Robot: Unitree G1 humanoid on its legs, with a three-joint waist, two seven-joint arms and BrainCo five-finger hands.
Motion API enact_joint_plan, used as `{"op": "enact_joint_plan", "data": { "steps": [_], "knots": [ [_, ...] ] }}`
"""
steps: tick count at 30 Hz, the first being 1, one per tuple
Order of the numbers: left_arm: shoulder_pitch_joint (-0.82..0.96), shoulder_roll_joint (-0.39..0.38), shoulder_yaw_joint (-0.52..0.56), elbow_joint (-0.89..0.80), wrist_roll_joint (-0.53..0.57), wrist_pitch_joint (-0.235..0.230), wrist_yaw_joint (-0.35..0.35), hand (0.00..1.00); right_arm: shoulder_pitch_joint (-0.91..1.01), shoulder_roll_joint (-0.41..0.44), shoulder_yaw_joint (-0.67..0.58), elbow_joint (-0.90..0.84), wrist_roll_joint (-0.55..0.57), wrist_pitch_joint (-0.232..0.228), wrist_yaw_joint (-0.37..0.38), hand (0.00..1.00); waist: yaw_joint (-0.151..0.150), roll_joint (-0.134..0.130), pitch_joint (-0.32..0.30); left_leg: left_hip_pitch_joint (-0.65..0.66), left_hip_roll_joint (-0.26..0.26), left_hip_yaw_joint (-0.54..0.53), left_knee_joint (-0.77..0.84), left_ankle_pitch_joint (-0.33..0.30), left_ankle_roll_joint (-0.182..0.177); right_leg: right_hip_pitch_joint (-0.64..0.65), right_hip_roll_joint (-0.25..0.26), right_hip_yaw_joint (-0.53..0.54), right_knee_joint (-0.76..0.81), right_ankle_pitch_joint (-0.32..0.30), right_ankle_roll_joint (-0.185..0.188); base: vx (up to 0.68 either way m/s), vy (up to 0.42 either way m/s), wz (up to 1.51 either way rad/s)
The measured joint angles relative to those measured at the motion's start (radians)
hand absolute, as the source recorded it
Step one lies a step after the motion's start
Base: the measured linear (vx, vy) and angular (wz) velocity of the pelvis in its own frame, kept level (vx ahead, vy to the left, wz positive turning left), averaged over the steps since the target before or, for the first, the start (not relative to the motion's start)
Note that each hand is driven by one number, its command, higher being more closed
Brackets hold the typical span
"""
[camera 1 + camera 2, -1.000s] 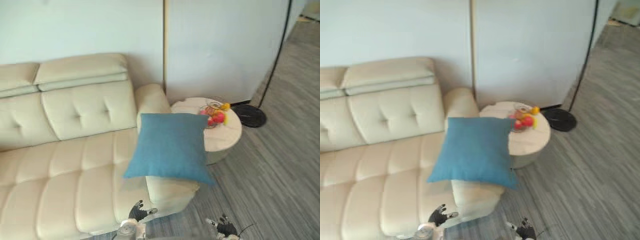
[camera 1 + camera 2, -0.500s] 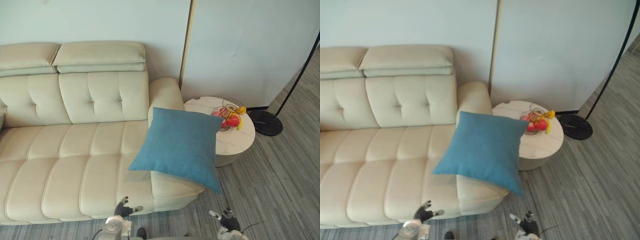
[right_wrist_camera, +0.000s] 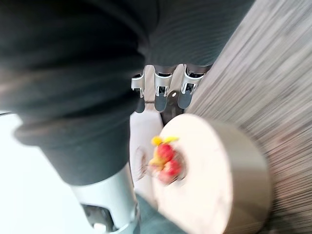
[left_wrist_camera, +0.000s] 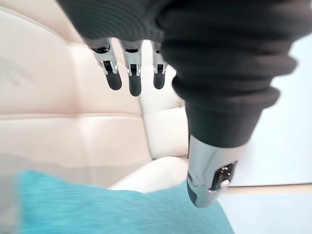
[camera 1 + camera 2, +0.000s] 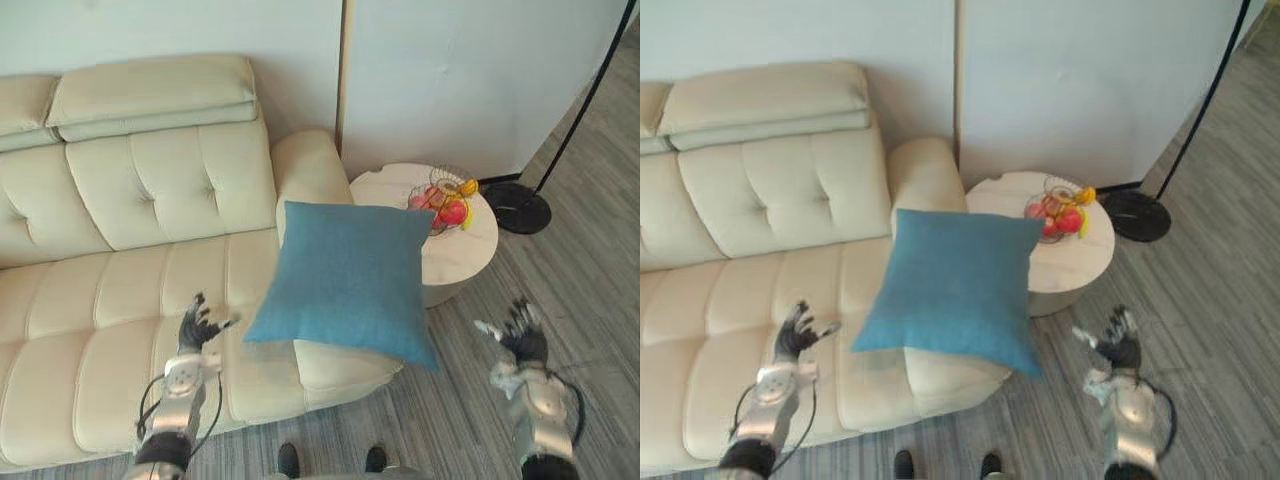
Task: Pick up cushions and gather them together orderly.
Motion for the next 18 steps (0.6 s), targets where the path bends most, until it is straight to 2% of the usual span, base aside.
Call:
{"op": "enact_joint_plan", "data": {
  "steps": [5, 8, 11, 18],
  "knots": [
    [-0.240, -0.055, -0.077, 0.009, -0.018, 0.001, 0.047, 0.00, -0.237, 0.011, 0.104, -0.003, 0.083, 0.001, -0.025, 0.00, 0.030, 0.000, 0.096, -0.116, 0.019, 0.030, 0.082, 0.000, 0.000, -0.134, -0.004, 0.037, 0.115, 0.000, -0.001, -0.02, -0.014, -0.02],
    [-0.350, -0.099, -0.092, 0.054, -0.039, 0.003, 0.078, 0.00, -0.310, 0.018, 0.131, -0.010, 0.154, 0.001, -0.057, 0.00, 0.050, -0.003, 0.111, -0.193, 0.031, 0.043, 0.133, -0.001, 0.000, -0.214, -0.004, 0.056, 0.179, 0.000, -0.001, -0.04, -0.013, 0.07],
    [-0.408, -0.134, -0.093, 0.096, -0.040, 0.009, 0.095, 0.00, -0.360, 0.029, 0.166, -0.011, 0.194, 0.001, -0.080, 0.00, 0.053, -0.005, 0.132, -0.240, 0.039, 0.054, 0.189, -0.003, 0.000, -0.253, -0.007, 0.058, 0.228, -0.001, -0.002, -0.03, -0.026, 0.07],
    [-0.480, -0.208, -0.120, 0.176, -0.053, 0.025, 0.107, 0.00, -0.416, 0.090, 0.188, 0.000, 0.196, -0.001, -0.122, 0.00, 0.052, -0.007, 0.163, -0.323, 0.060, 0.088, 0.270, -0.016, 0.002, -0.330, -0.006, 0.056, 0.296, -0.005, -0.007, -0.04, -0.024, 0.01]
  ]
}}
